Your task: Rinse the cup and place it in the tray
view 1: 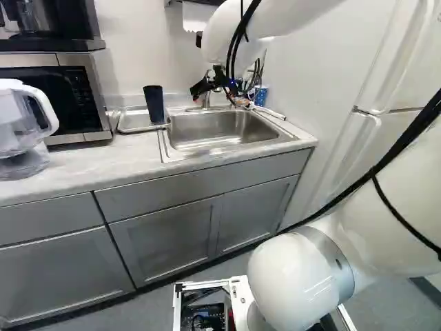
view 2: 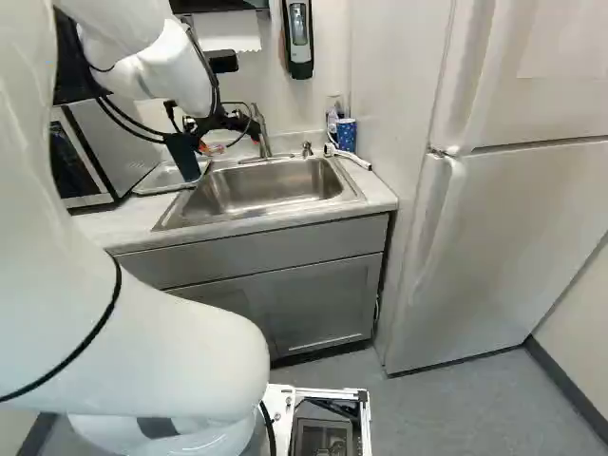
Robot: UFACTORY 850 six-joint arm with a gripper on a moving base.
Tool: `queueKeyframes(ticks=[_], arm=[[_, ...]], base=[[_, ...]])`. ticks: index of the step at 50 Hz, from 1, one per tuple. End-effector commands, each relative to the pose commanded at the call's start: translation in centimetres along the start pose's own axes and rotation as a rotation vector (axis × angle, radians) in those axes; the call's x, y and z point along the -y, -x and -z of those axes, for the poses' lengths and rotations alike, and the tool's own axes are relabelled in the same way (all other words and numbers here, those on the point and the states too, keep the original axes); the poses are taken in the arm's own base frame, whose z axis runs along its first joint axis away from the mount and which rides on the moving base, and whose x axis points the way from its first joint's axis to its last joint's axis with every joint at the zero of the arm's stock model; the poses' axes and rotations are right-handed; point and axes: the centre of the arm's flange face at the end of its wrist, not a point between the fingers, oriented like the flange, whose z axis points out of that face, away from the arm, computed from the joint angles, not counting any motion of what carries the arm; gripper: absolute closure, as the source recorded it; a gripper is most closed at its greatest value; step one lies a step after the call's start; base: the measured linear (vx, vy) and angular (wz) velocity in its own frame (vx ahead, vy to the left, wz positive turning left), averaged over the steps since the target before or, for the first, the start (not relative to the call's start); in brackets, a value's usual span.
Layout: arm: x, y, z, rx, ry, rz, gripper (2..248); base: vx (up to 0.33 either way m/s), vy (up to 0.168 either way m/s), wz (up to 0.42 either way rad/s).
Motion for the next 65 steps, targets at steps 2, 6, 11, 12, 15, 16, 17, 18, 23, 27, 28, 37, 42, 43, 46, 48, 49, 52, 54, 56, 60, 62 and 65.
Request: queueKeyframes(ticks=[2,6,11,12,15,16,17,18,23,27,28,37,42,43,46,48,49,52,54,56,60,62,65], arm=[[0.00,0.00,0.00,0.000,0.000,0.000,3],[0.00,0.00,0.00,0.000,0.000,0.000,3],[0.00,0.00,0.00,0.000,0.000,0.000,3],[0.00,0.00,0.00,0.000,0.000,0.000,3],[0.00,0.00,0.00,0.000,0.000,0.000,3],[0.00,0.00,0.00,0.000,0.000,0.000,3],[0.00,0.00,0.00,0.000,0.000,0.000,3],[0.00,0.00,0.00,0.000,0.000,0.000,3],[0.00,0.00,0.00,0.000,0.000,0.000,3],[0.00,0.00,0.00,0.000,0.000,0.000,3],[0.00,0.00,0.00,0.000,0.000,0.000,3],[0.00,0.00,0.00,0.000,0.000,0.000,3],[0.00,0.00,0.00,0.000,0.000,0.000,3],[0.00,0.00,0.00,0.000,0.000,0.000,3],[0.00,0.00,0.00,0.000,0.000,0.000,3],[0.00,0.00,0.00,0.000,0.000,0.000,3],[0.00,0.00,0.00,0.000,0.000,0.000,3],[0.00,0.00,0.00,0.000,0.000,0.000,3],[0.00,0.00,0.00,0.000,0.000,0.000,3],[0.00,0.00,0.00,0.000,0.000,0.000,3],[0.00,0.00,0.00,0.000,0.000,0.000,3],[0.00,0.00,0.00,0.000,0.000,0.000,3],[0.00,0.00,0.00,0.000,0.000,0.000,3]], base=[[0.000,0.000,0.000],[0.000,0.000,0.000],[0.000,0.000,0.000],[0.000,0.000,0.000],[0.000,0.000,0.000],[0.000,0.000,0.000],[0.000,0.000,0.000],[0.000,0.000,0.000],[0.000,0.000,0.000],[0.000,0.000,0.000],[0.000,0.000,0.000],[-0.033,0.000,0.006],[-0.049,-0.003,0.008],[-0.060,-0.004,0.006],[-0.067,0.000,0.014],[-0.072,0.006,0.014],[-0.088,0.007,0.014],[-0.082,0.005,0.019],[-0.094,0.002,0.020],[-0.091,0.000,0.019],[-0.100,0.000,0.018],[-0.103,0.004,0.018],[-0.098,0.001,0.017]])
